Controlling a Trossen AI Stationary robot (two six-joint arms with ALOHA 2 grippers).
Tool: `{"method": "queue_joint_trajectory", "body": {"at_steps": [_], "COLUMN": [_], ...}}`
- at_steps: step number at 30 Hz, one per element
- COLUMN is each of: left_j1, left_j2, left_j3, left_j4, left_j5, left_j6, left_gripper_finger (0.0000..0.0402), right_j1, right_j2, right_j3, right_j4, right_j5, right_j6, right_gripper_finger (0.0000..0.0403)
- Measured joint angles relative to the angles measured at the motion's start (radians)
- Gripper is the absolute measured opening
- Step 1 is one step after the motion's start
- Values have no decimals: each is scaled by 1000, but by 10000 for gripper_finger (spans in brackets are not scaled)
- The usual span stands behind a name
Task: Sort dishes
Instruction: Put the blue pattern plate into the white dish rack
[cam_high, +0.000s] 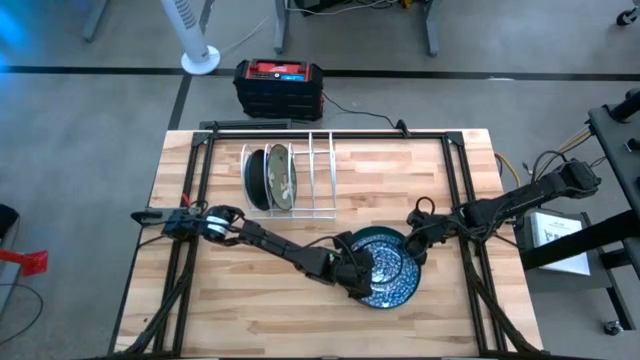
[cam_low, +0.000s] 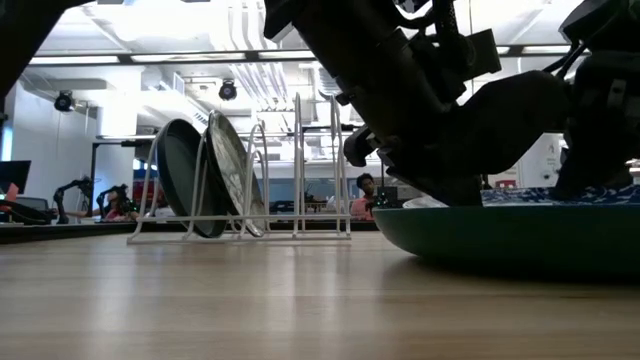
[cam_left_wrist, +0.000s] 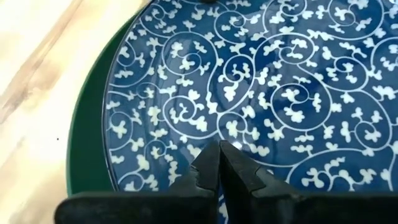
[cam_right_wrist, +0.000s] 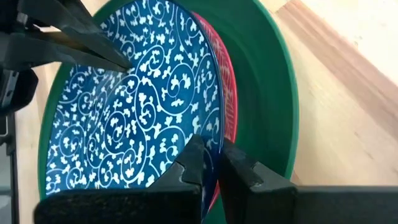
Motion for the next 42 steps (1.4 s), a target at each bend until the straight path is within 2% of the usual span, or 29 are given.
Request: {"method": "queue_joint_trajectory", "body": {"at_steps": [10,17,26,29,37,42], "left_j1": [0,-4,-3,-3,-7,-30], "left_j2": [-1,-1,-1,-1,-9,-9], "left_j3": [3,88,206,255,457,551], "left_j4": [-1,-8,-61,-129,-543,-732], "left_j5": [-4,-4,-5,-49,-271,-324], "left_j6": [0,99,190,172,-54,-109], "left_gripper_finger": [0,0,0,0,0,0], "right_j1": [0,1,1,1,1,1], "right_j2": [-29,-85,-89,-91,-90,-91], "right_j3": [3,68,157,176,236,253], "right_j4": [-5,-60,-188,-189,-206,-203], "right_j5": [17,19,75,90,178,261], "right_j6": [-43,-130,-152,-188,-345,-435], "right_gripper_finger": [5,0,1,1,1,1]}}
